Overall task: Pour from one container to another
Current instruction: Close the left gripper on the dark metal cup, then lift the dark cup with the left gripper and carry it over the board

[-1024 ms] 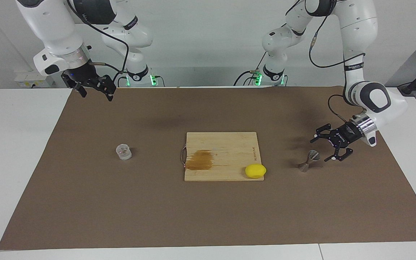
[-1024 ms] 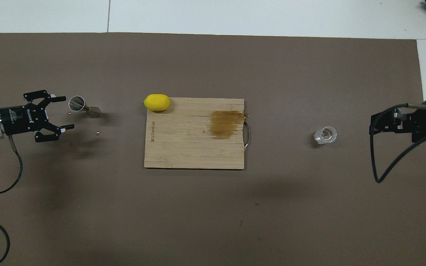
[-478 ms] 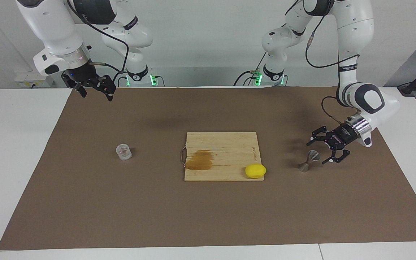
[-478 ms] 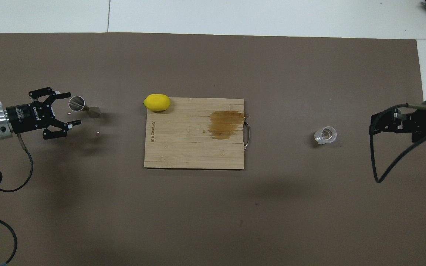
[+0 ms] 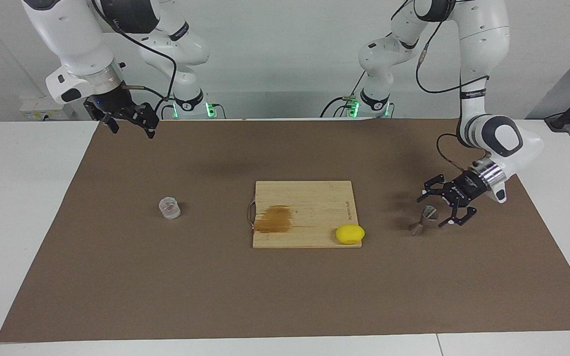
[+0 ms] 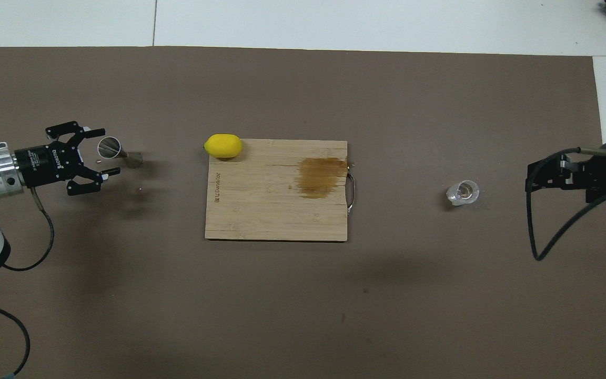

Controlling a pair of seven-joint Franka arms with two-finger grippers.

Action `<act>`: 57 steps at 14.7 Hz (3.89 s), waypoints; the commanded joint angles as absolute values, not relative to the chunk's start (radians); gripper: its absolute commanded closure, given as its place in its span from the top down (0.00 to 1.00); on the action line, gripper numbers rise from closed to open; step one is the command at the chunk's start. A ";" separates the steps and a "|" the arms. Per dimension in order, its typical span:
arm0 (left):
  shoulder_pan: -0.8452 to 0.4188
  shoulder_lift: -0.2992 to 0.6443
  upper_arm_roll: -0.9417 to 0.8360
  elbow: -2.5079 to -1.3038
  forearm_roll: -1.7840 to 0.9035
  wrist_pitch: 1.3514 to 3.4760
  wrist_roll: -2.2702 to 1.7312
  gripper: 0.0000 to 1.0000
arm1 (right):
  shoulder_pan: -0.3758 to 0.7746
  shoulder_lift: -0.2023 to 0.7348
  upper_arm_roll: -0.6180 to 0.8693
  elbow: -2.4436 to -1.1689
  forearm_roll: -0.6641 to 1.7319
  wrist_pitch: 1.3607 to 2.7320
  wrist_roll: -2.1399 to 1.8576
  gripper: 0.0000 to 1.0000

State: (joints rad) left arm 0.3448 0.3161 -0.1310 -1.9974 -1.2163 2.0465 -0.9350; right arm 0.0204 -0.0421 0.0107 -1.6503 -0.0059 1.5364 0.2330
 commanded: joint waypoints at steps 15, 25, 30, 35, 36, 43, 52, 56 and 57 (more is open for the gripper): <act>0.322 0.282 -0.124 -2.039 -1.261 2.072 -0.917 0.99 | 0.020 -0.049 0.009 -1.655 -0.014 1.529 0.241 1.00; 0.337 0.281 -0.121 -2.042 -1.261 2.072 -0.922 0.88 | 0.020 -0.049 0.009 -1.655 -0.014 1.532 0.239 1.00; 0.337 0.281 -0.123 -2.042 -1.261 2.071 -0.928 0.36 | 0.020 -0.049 0.009 -1.655 -0.014 1.532 0.239 1.00; 0.336 0.282 -0.124 -2.026 -1.269 2.048 -0.939 0.00 | 0.020 -0.049 0.011 -1.655 -0.014 1.532 0.239 1.00; 0.331 0.284 -0.124 -2.011 -1.269 2.021 -0.949 0.00 | 0.020 -0.049 0.009 -1.655 -0.014 1.532 0.239 1.00; 0.210 0.230 -0.140 -1.954 -1.266 2.011 -1.063 0.00 | 0.020 -0.049 0.009 -1.655 -0.014 1.532 0.239 1.00; -0.067 0.192 -0.221 -1.937 -1.411 2.395 -1.285 0.00 | 0.020 -0.049 0.009 -1.655 -0.014 1.529 0.241 1.00; -0.188 0.198 -0.224 -1.937 -1.488 2.540 -1.293 0.00 | 0.020 -0.049 0.009 -1.655 -0.014 1.529 0.241 1.00; -0.221 0.204 -0.225 -1.936 -1.523 2.604 -1.295 0.00 | 0.020 -0.049 0.009 -1.655 -0.014 1.528 0.241 1.00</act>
State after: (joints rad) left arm -0.1661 0.2004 -0.2353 -1.9319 -1.4694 2.5127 -1.2842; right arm 0.0204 -0.0421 0.0107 -1.6503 -0.0059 1.5361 0.2330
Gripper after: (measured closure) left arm 0.493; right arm 0.000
